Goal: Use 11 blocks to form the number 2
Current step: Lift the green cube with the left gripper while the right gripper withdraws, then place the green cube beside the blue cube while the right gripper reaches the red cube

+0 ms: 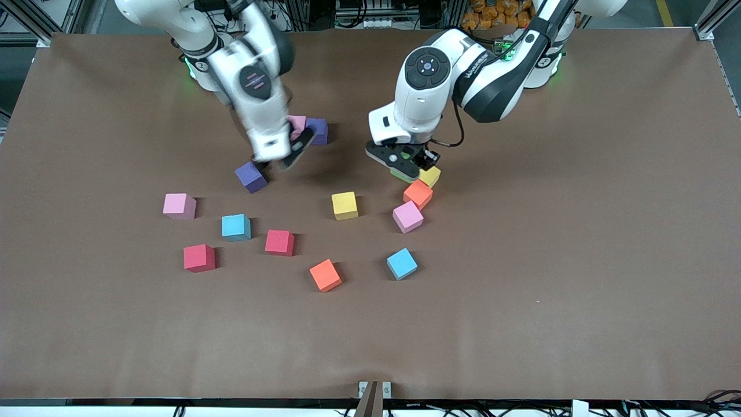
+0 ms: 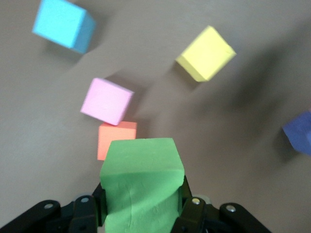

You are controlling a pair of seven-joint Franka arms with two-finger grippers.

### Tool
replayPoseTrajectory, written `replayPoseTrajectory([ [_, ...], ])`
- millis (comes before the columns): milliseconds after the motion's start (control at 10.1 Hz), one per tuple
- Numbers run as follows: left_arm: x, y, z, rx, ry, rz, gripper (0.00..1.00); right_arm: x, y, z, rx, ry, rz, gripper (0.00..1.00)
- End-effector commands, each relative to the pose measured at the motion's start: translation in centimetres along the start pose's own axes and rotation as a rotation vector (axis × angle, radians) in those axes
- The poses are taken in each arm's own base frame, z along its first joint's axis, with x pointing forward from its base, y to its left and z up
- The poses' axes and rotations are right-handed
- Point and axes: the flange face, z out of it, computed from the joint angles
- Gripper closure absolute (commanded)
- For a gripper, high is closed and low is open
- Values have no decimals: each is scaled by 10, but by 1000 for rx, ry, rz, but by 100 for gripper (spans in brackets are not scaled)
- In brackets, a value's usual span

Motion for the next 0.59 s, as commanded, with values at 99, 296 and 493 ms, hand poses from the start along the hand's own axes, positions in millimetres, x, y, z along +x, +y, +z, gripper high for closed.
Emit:
replayPoseTrajectory([
  [99, -1, 62, 18, -48, -25, 207, 97, -13, 122, 28, 38, -18, 241, 0],
  [296, 15, 116, 39, -53, 1, 311, 97, -17, 157, 38, 114, 13, 369, 0],
  [493, 36, 141, 58, -55, 15, 531, 97, -15, 201, 51, 127, 26, 442, 0],
])
